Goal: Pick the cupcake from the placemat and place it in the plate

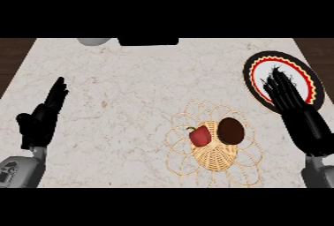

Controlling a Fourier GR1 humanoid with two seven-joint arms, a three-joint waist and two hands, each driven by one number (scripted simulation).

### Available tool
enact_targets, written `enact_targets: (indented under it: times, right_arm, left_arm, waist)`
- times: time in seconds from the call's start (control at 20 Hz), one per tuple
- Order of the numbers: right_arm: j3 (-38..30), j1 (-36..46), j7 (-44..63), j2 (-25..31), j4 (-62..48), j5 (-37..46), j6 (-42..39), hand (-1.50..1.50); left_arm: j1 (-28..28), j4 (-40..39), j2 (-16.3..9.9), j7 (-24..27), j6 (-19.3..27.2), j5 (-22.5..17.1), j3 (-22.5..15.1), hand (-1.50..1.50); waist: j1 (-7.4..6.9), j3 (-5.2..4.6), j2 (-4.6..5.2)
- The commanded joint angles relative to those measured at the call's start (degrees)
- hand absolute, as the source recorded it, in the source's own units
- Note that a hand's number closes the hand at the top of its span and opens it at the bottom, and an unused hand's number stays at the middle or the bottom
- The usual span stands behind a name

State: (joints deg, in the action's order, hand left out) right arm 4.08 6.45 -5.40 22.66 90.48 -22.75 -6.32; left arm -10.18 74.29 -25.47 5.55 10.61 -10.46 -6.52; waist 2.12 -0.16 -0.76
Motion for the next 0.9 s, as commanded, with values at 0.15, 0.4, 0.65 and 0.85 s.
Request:
enact_targets:
  times: [0.15, 0.4, 0.65, 0.85]
  right_arm:
    - [-2.6, 15.8, -2.3, 4.9, -6.6, -4.9, -13.2, 1.5]
    - [-4.1, 20.0, -10.4, 9.7, -17.0, 13.6, -5.2, 1.5]
    - [-9.1, 23.8, -29.2, 9.4, -36.6, 8.5, -17.2, -1.5]
    - [-6.9, 29.2, -37.7, 10.7, -47.3, 15.5, -21.5, -1.5]
  left_arm:
    - [0.0, -3.0, 6.4, -7.6, -0.6, -2.6, -3.0, 0.0]
    - [2.6, -1.7, 11.9, -11.2, -3.2, -5.7, -6.8, 0.0]
    - [1.7, -2.9, 13.1, -12.7, -1.7, -5.2, -6.5, 0.0]
    - [6.2, 2.1, 12.4, -14.4, -1.3, -4.6, -7.0, 0.0]
  waist:
    - [-4.24, 0.29, 1.71]
    - [-5.78, 0.34, 2.12]
    - [-4.64, 0.36, 1.8]
    - [-4.29, 0.28, 1.31]
